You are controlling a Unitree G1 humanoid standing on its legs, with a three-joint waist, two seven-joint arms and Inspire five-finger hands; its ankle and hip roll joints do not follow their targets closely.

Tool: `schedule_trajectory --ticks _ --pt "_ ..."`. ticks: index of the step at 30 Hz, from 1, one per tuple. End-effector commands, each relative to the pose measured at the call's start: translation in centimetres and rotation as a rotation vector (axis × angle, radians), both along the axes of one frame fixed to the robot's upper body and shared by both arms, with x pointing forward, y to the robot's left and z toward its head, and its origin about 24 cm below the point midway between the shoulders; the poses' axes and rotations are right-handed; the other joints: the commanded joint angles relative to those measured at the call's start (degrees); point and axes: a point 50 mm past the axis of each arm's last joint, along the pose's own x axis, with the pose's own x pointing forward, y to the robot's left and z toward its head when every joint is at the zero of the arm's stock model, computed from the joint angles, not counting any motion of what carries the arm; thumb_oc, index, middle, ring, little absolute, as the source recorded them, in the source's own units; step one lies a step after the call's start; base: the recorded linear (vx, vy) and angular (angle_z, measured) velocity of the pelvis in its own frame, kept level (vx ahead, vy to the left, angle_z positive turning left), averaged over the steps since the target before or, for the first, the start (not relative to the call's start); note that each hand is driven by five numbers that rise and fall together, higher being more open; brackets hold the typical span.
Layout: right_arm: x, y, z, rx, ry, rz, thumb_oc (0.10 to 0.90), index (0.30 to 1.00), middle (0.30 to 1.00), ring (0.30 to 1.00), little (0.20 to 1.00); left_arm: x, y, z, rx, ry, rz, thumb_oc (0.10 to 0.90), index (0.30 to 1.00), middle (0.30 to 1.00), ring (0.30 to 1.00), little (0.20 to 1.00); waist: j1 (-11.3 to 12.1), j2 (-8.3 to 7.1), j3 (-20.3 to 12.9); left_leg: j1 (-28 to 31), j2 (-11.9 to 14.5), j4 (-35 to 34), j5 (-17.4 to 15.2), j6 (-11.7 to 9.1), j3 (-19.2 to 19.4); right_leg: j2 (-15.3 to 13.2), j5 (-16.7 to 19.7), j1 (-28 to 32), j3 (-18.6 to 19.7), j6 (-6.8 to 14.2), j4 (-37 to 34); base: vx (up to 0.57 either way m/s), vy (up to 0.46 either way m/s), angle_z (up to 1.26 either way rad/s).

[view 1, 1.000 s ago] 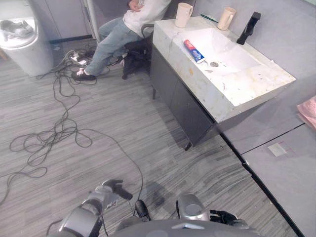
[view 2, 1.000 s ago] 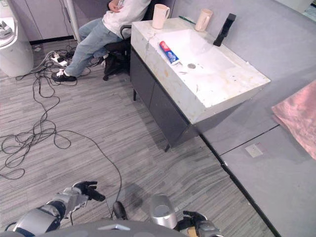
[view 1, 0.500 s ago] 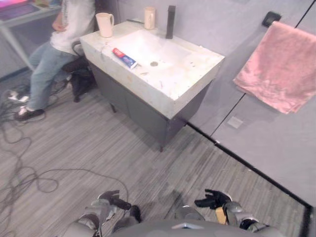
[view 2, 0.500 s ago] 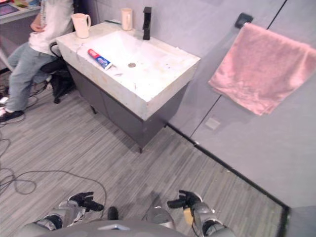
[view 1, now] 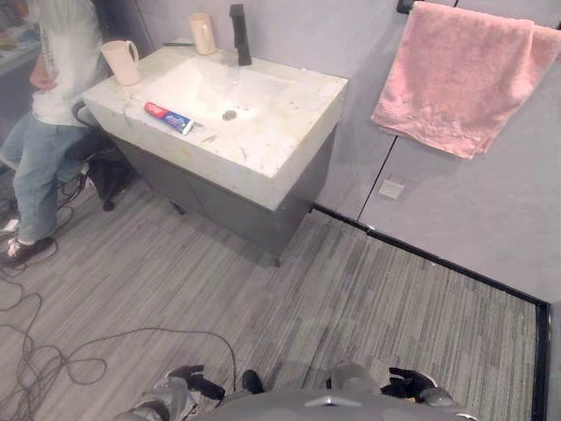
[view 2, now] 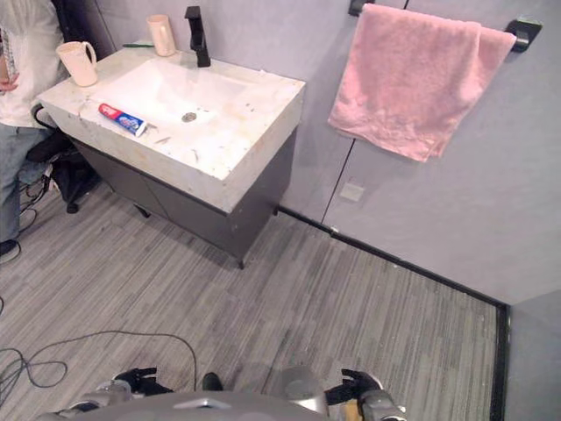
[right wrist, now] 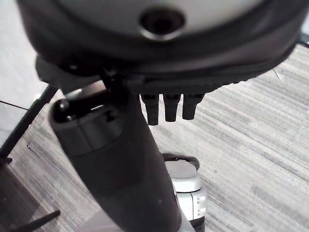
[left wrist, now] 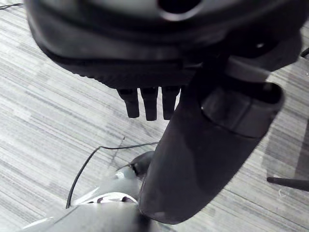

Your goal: Organize the bathroom.

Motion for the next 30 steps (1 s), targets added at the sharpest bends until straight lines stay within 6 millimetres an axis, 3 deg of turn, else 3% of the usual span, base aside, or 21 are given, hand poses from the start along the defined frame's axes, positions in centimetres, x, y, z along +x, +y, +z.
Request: schedule_trajectory --ticks 1,3,6,9,10,12,13,14,16,17,18,24,27,30 --pt "3.1 1.6 0.5 0.037 -0.105 0.089 0.8 0.9 0.9 0.9 0.9 1.1 1.1 0.5 0.023 -0.056 0.024 0.8 0.9 0.9 0.9 0.9 -1.55 -0.63 0.24 -2.81 -2.31 9.08 -9.2 3.98 -2.26 0.22 1.79 2.25 1.73 1.19 -1.82 -0.13 -0.311 -0.45" --pt "3.6 2.0 0.5 0.043 -0.116 0.122 0.8 0.9 0.9 0.9 0.9 1.6 1.2 0.7 0.035 -0.072 0.009 0.8 0.9 0.9 0.9 0.9 -1.66 -1.36 -0.22 -4.09 -0.75 8.94 -7.86 2.9 -2.45 1.4 0.56 3.47 3.55 1.61 -3.5 -0.15 -0.349 -0.21" --pt "4.2 2.4 0.7 0.048 -0.119 0.182 0.8 0.9 0.9 0.9 0.9 1.8 1.1 0.7 0.036 -0.092 0.006 0.8 0.9 0.9 0.9 0.9 -1.75 -2.36 0.29 -6.11 2.47 9.51 -5.76 0.65 -2.2 3.83 0.2 3.55 3.68 0.19 -5.84 -0.15 -0.372 -0.17" --pt "4.7 2.2 1.0 0.028 -0.103 0.271 0.8 0.9 0.9 0.9 0.9 2.5 0.9 0.9 0.023 -0.12 0.015 0.8 0.9 0.9 0.9 0.9 -1.77 -3.41 1.25 -7.87 4.07 12.81 -6.57 -0.46 -3.61 5.45 0.1 3.84 3.31 -1.34 -7.25 -0.23 -0.28 -0.15" --pt "4.8 1.6 1.2 0.029 -0.121 0.189 0.8 0.9 0.9 0.9 0.9 2.9 0.7 1.0 0.02 -0.135 -0.02 0.8 0.9 0.9 0.9 0.9 -0.81 -4.33 1.63 -10.16 2.46 17.32 -7.1 0.32 -6.74 6.12 0.89 2.71 3.94 -2.53 -6.47 -0.26 -0.172 -0.1" --pt "4.9 1.3 1.3 0.033 -0.126 0.164 0.8 0.9 0.9 0.9 0.9 2.7 0.6 0.9 0.013 -0.136 -0.016 0.8 0.9 0.9 0.9 0.9 -0.73 -4.63 1.7 -10.13 1.46 19.71 -7.95 0.72 -7.48 6.22 1.06 2.93 4.35 -2.78 -6.54 -0.18 -0.089 -0.32" --pt "5.0 1.1 1.4 0.021 -0.119 0.187 0.8 0.9 0.9 0.9 0.9 2.4 0.2 0.7 -0.001 -0.138 0.027 0.8 0.9 0.9 0.9 0.9 -0.86 -5.14 1.32 -9.19 -1.0 23.04 -9.68 1.57 -8.92 6.59 1.68 3.1 5.9 -3.04 -7.27 -0.14 -0.001 -0.56" --pt "4.9 1.0 1.3 0.018 -0.113 0.195 0.8 0.9 0.9 0.9 0.9 2.4 0.1 0.7 -0.004 -0.14 0.031 0.8 0.9 0.9 0.9 0.9 -0.92 -5.26 1.13 -8.71 -1.78 23.54 -10.22 1.86 -9.36 6.72 1.85 3.08 6.37 -3.06 -7.47 -0.18 0.044 -0.69" --pt "4.4 0.8 1.2 0.015 -0.094 0.201 0.8 0.9 0.9 0.9 0.9 3.0 -0.3 0.7 -0.007 -0.149 0.048 0.8 0.9 0.9 0.9 0.9 -0.77 -5.07 0.61 -6.35 -6.68 19.31 -12.38 3.15 -14.45 7.6 3.23 1.31 8.36 -2.21 -6.95 -0.18 0.073 -0.54" --pt "4.4 0.8 1.2 0.015 -0.094 0.2 0.8 0.9 0.9 0.9 0.9 3.1 -0.4 0.7 -0.009 -0.152 0.05 0.8 0.9 0.9 0.9 0.9 -0.8 -4.94 0.57 -5.86 -7.14 18.01 -12.41 3.33 -15.0 7.78 3.51 0.97 8.57 -2.06 -6.97 -0.2 0.101 -0.86" --pt "4.3 0.9 1.1 0.018 -0.09 0.205 0.8 0.9 0.9 0.9 0.9 3.4 -0.4 0.8 -0.015 -0.157 0.063 0.8 0.9 0.9 0.9 0.9 -1.0 -4.28 0.42 -3.63 -8.39 11.87 -11.21 3.97 -16.16 8.54 4.92 -0.68 9.1 -1.3 -7.32 -0.17 0.088 -0.76" --pt "4.1 1.9 0.8 0.031 -0.108 0.177 0.8 0.9 0.9 0.9 0.9 3.6 0.6 1.1 0.015 -0.152 0.0 0.8 0.9 0.9 0.9 0.9 -1.53 -4.59 1.86 -0.97 -9.79 5.13 -9.65 5.21 -17.09 8.28 11.05 -7.15 9.13 2.36 -8.42 -0.23 0.01 -0.26" --pt "4.6 2.3 0.9 0.037 -0.131 0.172 0.8 0.9 0.9 0.9 0.9 3.7 1.8 1.5 0.047 -0.16 0.022 0.8 0.9 0.9 0.9 0.9 -0.82 -4.16 3.27 -2.27 -8.31 3.95 -8.13 5.68 -16.22 7.92 8.55 -7.16 8.89 2.25 -3.5 -0.32 -0.062 -0.28" --pt "4.1 2.5 0.7 0.039 -0.122 0.166 0.8 0.9 0.9 0.9 0.9 3.3 2.2 1.5 0.064 -0.14 0.031 0.8 0.9 0.9 0.9 0.9 0.59 -3.43 2.92 -3.62 -6.83 3.4 -6.42 5.68 -15.66 6.33 5.51 -3.5 7.12 1.66 -0.19 -0.24 -0.101 -0.42"
